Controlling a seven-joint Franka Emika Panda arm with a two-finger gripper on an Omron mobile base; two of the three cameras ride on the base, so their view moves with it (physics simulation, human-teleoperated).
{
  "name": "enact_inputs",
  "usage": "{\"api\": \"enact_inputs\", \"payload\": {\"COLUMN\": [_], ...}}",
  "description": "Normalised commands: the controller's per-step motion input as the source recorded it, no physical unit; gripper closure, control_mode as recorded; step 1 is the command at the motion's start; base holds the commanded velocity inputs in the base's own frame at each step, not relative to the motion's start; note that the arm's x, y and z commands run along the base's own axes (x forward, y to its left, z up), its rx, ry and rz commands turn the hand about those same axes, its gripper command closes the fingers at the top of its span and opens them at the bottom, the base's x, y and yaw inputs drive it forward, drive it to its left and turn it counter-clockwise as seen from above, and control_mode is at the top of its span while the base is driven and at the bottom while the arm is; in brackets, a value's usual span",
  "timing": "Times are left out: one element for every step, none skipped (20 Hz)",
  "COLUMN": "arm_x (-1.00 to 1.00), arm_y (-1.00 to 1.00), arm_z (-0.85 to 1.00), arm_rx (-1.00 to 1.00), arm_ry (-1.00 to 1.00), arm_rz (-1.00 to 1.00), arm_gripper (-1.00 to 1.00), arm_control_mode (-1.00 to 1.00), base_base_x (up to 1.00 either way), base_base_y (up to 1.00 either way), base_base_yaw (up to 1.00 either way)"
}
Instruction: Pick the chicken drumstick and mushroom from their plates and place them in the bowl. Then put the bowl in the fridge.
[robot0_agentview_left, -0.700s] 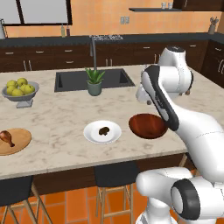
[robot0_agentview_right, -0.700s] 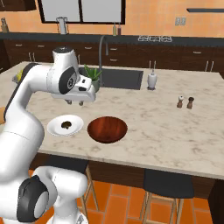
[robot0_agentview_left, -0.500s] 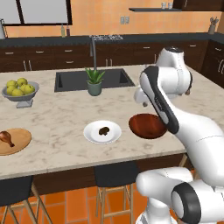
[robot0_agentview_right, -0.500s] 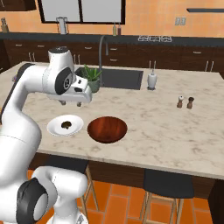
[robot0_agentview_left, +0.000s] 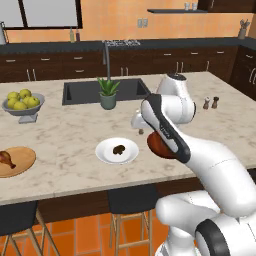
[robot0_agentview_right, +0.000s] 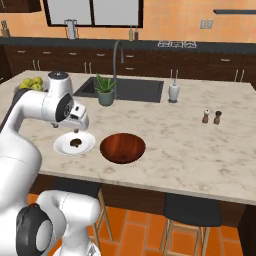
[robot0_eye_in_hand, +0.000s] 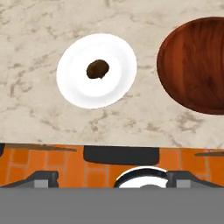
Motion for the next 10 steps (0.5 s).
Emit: {"api": "enact_inputs", "payload": {"arm_x": [0.61, 0.84, 0.74, 0.69, 0.59, 0.57, 0.52, 0.44, 0.41, 0.34], "arm_y": [0.73, 0.74, 0.53, 0.25, 0.07, 0.01, 0.00, 0.00, 0.00, 0.00], "arm_z": [-0.52, -0.46, -0.46, -0.42, -0.40, -0.42, -0.44, -0.50, -0.50, -0.47], "arm_rx": [0.05, 0.01, 0.02, 0.06, 0.07, 0.10, 0.11, 0.16, 0.18, 0.13], "arm_ry": [0.17, 0.21, 0.21, 0.24, 0.22, 0.20, 0.18, 0.19, 0.18, 0.19], "arm_rz": [-0.12, -0.12, -0.08, -0.05, -0.02, 0.00, 0.00, 0.00, 0.00, 0.00], "arm_gripper": [-1.00, -1.00, -1.00, -1.00, -1.00, -1.00, -1.00, -1.00, -1.00, -1.00], "arm_control_mode": [-1.00, -1.00, -1.00, -1.00, -1.00, -1.00, -1.00, -1.00, -1.00, -1.00], "base_base_x": [0.00, 0.00, 0.00, 0.00, 0.00, 0.00, 0.00, 0.00, 0.00, 0.00], "base_base_y": [0.00, 0.00, 0.00, 0.00, 0.00, 0.00, 0.00, 0.00, 0.00, 0.00], "base_base_yaw": [0.00, 0.00, 0.00, 0.00, 0.00, 0.00, 0.00, 0.00, 0.00, 0.00]}}
